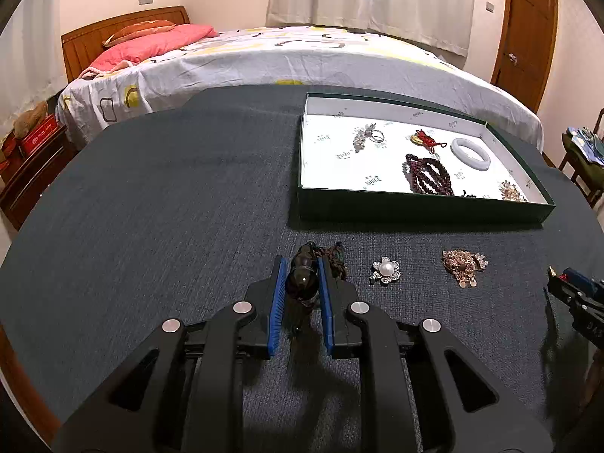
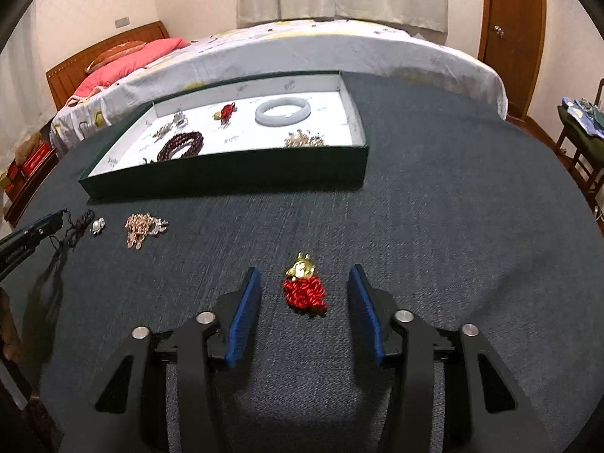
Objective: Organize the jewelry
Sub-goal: 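Grasp the black bead tassel with the left tool while the right tool grasps the red knot charm, then carry the black tassel and red knot charm into the box and open both tools, then move the left tool back to the table and grasp the pearl flower brooch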
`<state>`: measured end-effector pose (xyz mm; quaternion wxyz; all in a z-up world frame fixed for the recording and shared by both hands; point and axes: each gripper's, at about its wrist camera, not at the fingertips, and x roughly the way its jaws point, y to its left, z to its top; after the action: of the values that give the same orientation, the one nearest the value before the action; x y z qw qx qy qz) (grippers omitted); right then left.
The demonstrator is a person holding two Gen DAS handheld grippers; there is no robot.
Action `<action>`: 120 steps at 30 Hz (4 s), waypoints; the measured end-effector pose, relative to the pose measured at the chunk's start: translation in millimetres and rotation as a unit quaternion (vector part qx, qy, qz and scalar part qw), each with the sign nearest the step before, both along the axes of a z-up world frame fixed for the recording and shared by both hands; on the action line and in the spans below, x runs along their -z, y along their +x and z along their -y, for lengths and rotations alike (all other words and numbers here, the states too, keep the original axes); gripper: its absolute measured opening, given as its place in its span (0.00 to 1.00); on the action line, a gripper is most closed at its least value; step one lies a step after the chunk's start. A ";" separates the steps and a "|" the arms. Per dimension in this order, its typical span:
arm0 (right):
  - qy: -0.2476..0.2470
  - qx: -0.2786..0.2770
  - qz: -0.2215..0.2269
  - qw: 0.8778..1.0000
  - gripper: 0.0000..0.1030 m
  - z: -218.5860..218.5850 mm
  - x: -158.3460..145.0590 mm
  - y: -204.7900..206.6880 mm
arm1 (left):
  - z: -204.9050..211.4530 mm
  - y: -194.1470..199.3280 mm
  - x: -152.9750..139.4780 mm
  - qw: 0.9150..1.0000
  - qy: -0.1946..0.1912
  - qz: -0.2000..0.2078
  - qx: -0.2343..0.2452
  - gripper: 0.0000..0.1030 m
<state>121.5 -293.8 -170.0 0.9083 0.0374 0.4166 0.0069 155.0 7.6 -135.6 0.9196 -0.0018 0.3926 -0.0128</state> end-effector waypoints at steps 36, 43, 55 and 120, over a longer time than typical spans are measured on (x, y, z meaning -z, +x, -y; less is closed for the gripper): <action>0.019 -0.021 0.132 0.991 0.11 -12.7 -90.8 -1.5 | 25.8 0.1 -79.0 0.995 -0.031 0.085 0.028 0.17; 0.012 -0.030 0.165 0.986 0.11 -18.3 -112.7 21.9 | 42.4 24.1 -98.8 0.992 -0.029 0.116 0.043 0.17; 0.017 -0.037 0.197 0.980 0.11 -28.2 -126.9 82.6 | 63.4 79.8 -113.1 0.988 -0.026 0.144 0.051 0.17; 0.007 -0.055 0.050 0.997 0.48 -43.0 -20.0 142.7 | 67.6 137.7 10.7 0.999 -0.001 -0.013 0.049 0.68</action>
<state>264.2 -250.8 -150.1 0.9259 0.0207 0.3721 0.0616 292.7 -59.9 -146.2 0.9127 0.0169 0.4040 -0.0584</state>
